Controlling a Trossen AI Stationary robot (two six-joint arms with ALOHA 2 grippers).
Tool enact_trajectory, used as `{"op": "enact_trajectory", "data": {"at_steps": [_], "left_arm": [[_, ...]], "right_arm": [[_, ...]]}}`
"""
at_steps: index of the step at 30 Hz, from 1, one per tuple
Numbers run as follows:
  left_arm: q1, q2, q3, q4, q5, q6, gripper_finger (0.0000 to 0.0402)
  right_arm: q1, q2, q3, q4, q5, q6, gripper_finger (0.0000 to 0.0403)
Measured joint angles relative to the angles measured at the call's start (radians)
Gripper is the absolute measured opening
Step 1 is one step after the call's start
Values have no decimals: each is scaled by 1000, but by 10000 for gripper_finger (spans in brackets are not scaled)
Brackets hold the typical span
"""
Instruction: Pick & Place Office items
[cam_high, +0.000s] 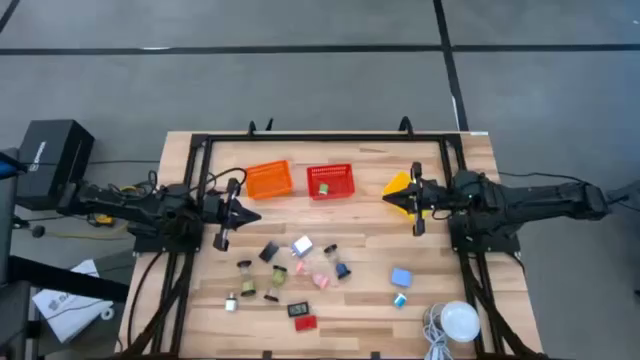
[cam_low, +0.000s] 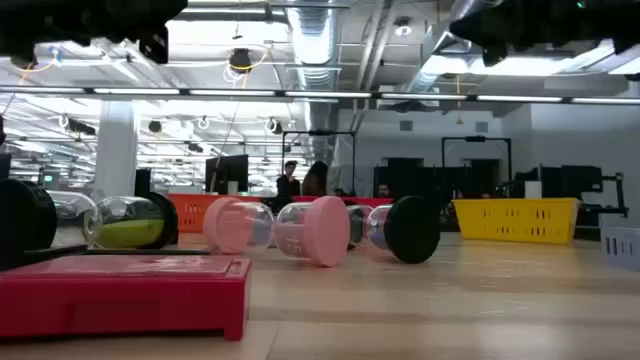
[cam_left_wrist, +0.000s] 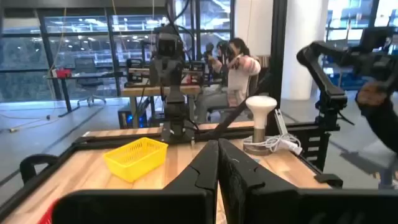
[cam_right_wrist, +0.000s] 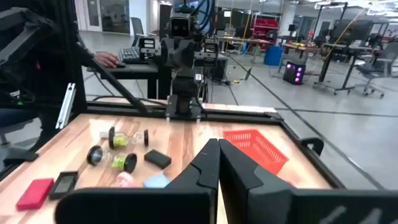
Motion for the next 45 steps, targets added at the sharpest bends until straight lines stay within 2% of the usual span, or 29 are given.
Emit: {"op": "enact_trajectory", "data": {"at_steps": [6, 10, 18, 24, 27, 32, 39, 45], "left_arm": [[0, -107, -76, 65, 0, -11, 0], [0, -147, -93, 74, -1, -56, 0], [0, -89, -95, 84, -8, -177, 6], [0, -29, -75, 92, -76, -203, 46], [0, 3, -48, 91, -91, -159, 72], [0, 68, -2, 90, -91, -142, 100], [4, 156, 58, 77, -98, -140, 104], [4, 180, 117, -14, -132, -142, 104]], "right_arm": [[7, -72, -134, 94, -5, 33, 0], [3, -99, -158, 136, -2, 31, 0], [3, -107, -158, 255, 26, -5, 0], [-5, -31, -159, 263, 31, 7, 4], [-22, 11, -150, 268, 35, 28, 23], [-50, 91, -115, 270, 30, 34, 79], [-70, 194, -97, 267, 28, 36, 150], [-69, 259, -97, 300, 28, 32, 181]]}}
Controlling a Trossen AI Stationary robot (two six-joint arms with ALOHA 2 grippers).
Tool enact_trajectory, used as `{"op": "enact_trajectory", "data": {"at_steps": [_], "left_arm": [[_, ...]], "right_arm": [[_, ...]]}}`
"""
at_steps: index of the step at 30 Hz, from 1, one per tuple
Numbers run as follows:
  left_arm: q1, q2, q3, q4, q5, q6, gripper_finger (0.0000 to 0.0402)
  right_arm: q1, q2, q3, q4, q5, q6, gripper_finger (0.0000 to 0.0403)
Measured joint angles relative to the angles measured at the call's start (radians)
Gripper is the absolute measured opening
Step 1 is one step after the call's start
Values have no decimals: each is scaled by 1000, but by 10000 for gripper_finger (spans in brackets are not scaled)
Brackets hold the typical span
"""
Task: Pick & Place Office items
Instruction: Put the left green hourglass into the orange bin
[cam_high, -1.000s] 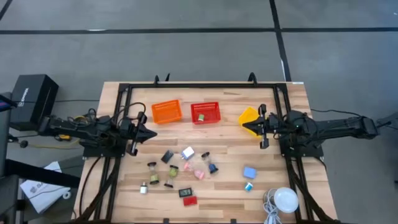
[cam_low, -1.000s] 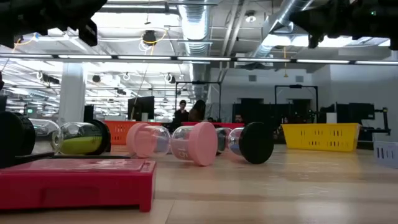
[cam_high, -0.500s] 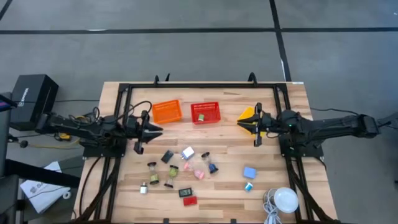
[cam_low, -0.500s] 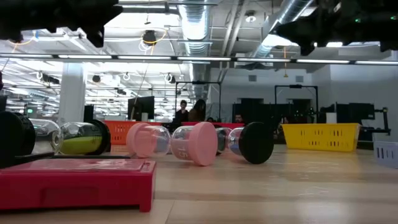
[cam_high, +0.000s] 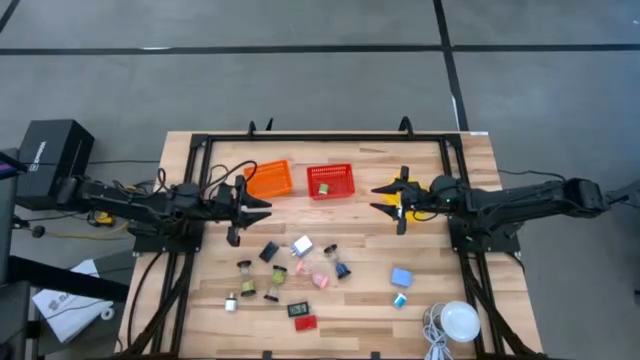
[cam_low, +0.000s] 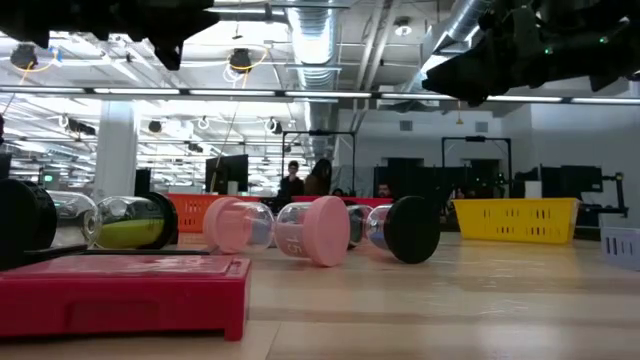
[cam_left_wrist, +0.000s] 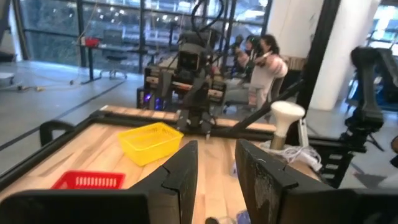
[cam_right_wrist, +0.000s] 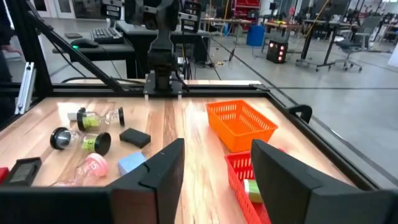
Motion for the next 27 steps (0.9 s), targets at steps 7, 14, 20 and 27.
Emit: {"op": "enact_trajectory", "data": {"at_steps": [7, 14, 20, 27], "left_arm": [[0, 0, 119, -249, -79, -29, 104], [-15, 31, 165, -422, -80, -138, 104], [-15, 122, 242, -496, -81, -162, 104], [-15, 244, 376, -707, -80, -338, 104]], "right_arm": [[0, 42, 0, 65, 0, -4, 186], [0, 72, -1, 73, 0, -4, 171], [0, 86, -1, 83, 0, -4, 158], [1, 86, -1, 85, 0, -4, 149]]}}
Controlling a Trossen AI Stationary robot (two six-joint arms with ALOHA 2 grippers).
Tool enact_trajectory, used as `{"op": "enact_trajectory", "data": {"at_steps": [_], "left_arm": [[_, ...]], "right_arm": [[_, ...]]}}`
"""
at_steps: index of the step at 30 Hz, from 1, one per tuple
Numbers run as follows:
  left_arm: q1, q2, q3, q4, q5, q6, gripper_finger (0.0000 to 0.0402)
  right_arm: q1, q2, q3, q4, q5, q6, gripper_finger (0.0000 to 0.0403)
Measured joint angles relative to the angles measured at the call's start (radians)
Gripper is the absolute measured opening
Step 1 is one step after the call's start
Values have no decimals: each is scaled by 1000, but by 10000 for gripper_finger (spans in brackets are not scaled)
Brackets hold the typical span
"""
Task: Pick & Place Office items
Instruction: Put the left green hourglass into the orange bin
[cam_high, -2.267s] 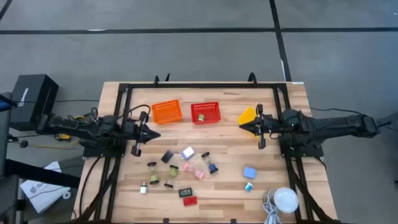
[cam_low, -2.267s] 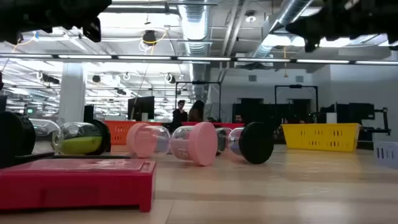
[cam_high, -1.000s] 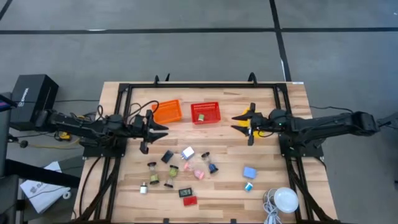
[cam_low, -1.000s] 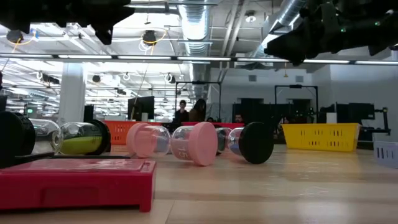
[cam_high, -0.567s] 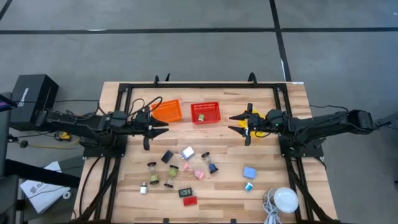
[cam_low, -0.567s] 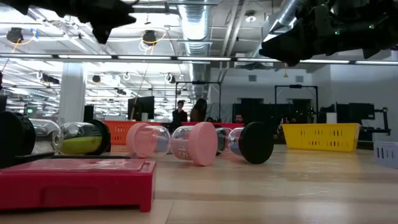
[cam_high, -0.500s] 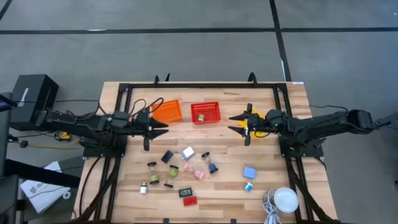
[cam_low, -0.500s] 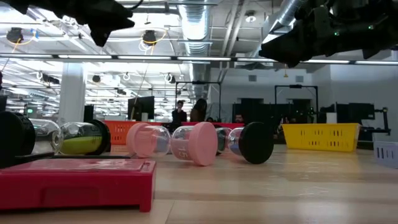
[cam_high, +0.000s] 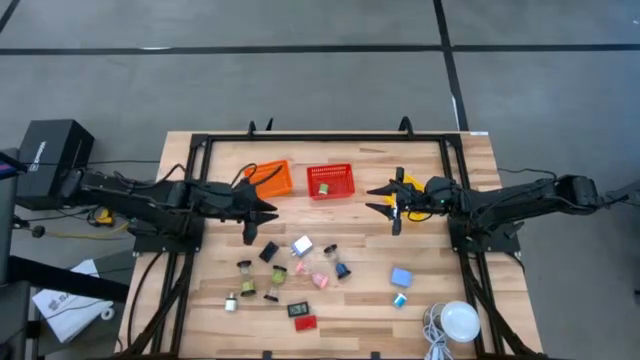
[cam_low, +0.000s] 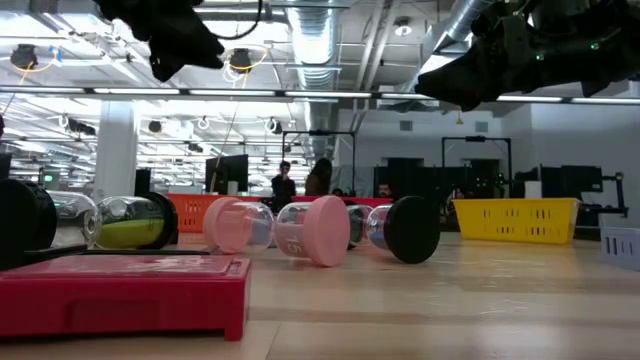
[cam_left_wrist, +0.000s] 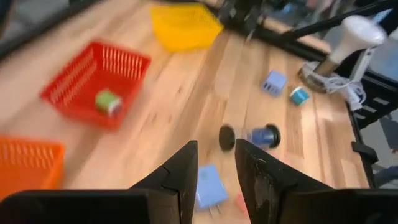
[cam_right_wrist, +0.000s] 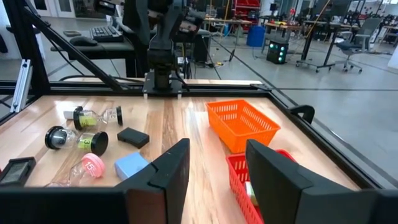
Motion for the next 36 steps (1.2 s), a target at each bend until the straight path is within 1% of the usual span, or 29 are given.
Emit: {"op": "enact_trajectory", "data": {"at_steps": [3, 7, 11, 14, 17, 19, 21, 24, 30, 32, 36], "left_arm": [[0, 28, 29, -87, 95, -145, 104], [0, 38, 30, -153, 204, -305, 104], [0, 37, 31, -207, 237, -426, 111], [0, 37, 31, -257, 246, -480, 126], [0, 50, 31, -309, 250, -567, 146], [0, 53, 30, -344, 288, -640, 158], [-4, 70, 32, -335, 343, -727, 167], [-23, 93, 31, -352, 409, -851, 170], [-87, 185, 31, -476, 425, -1076, 170], [-109, 222, 31, -511, 459, -1133, 170], [-146, 291, 30, -560, 473, -1202, 171]], "right_arm": [[0, 0, 0, 0, 0, 0, 151], [2, 0, 0, 0, 0, -2, 163], [2, 0, 0, 0, 0, -2, 178], [2, 0, 0, 0, 0, -2, 187], [2, 0, 0, -4, 0, -2, 192], [2, 0, 0, -4, 0, -2, 193], [2, 0, 1, -14, 0, -2, 193], [2, 0, 1, -25, 0, -1, 191], [2, 0, 1, -41, 0, 0, 183], [2, 0, 1, -47, 0, 0, 180], [1, 0, 1, -55, 0, 0, 177]]}}
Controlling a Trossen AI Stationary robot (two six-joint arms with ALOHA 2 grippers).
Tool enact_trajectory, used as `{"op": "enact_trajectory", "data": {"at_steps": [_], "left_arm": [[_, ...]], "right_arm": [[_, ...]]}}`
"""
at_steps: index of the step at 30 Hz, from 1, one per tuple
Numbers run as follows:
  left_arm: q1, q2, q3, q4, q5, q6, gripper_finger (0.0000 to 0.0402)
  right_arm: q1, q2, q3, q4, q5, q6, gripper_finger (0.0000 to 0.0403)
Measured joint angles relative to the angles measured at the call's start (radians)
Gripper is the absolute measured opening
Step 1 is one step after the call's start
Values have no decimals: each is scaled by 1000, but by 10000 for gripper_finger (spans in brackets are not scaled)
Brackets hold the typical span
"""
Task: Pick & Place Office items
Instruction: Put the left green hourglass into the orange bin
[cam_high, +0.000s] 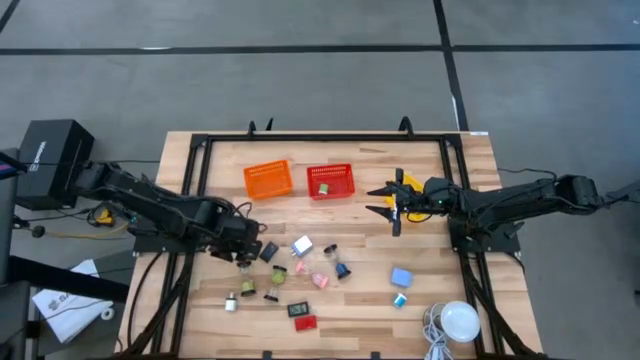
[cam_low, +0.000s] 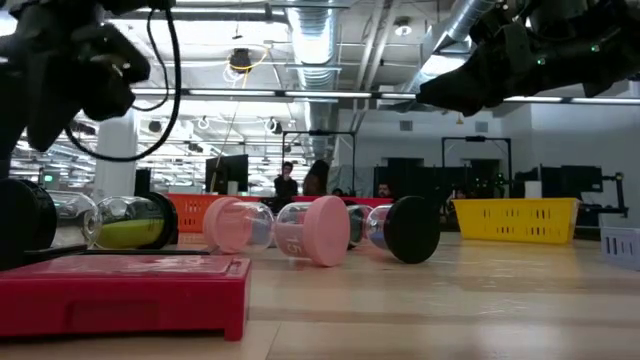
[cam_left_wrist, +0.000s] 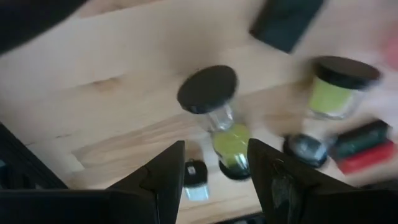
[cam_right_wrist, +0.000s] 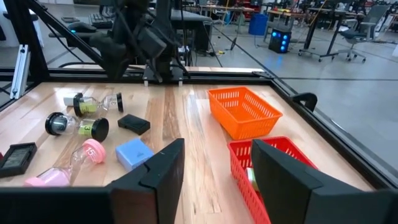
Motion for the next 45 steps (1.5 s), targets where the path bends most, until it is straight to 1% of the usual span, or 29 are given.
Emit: {"op": "enact_trajectory", "data": {"at_steps": [7, 11, 14, 16, 20, 22, 26, 29, 32, 35, 38, 42, 43, 45], "left_arm": [[-20, 81, 0, 0, -64, -63, 171], [-20, 94, 0, 1, -62, -50, 171], [-19, 75, 0, 0, -42, -5, 171], [-14, 55, 0, 1, -49, 6, 171], [-14, 6, 0, 1, -145, -3, 171], [-14, -12, 0, 6, -174, -3, 171], [-17, -41, 0, 10, -172, -3, 171], [-12, -57, 0, 9, -148, -12, 171], [-9, -62, 0, 9, -128, -84, 171], [-27, -49, 0, 12, -117, -147, 173], [-52, -22, 0, 28, -67, -181, 188], [-70, 2, 0, 29, -44, -187, 215], [-70, 4, 0, 28, -46, -190, 222], [-70, 4, 0, 32, -80, -219, 234]], "right_arm": [[0, 0, 0, -1, 0, 0, 177], [0, 0, 0, -1, 0, 0, 176], [0, 0, 0, -1, 0, 0, 173], [0, 0, 0, -1, 0, 0, 172], [0, 0, 0, -1, 0, 9, 169], [0, 0, 0, -4, 0, 8, 169], [-9, 0, 0, -24, 0, 8, 171], [-18, 0, 0, -27, 0, 8, 171], [-22, 0, 0, -41, 0, 5, 169], [-22, 0, -1, -55, 0, -34, 169], [-22, 0, -1, -55, 0, -72, 170], [-22, 0, -1, -54, 0, -105, 170], [-22, 0, -1, -53, 0, -107, 169], [-22, 0, -1, -53, 0, -108, 167]]}}
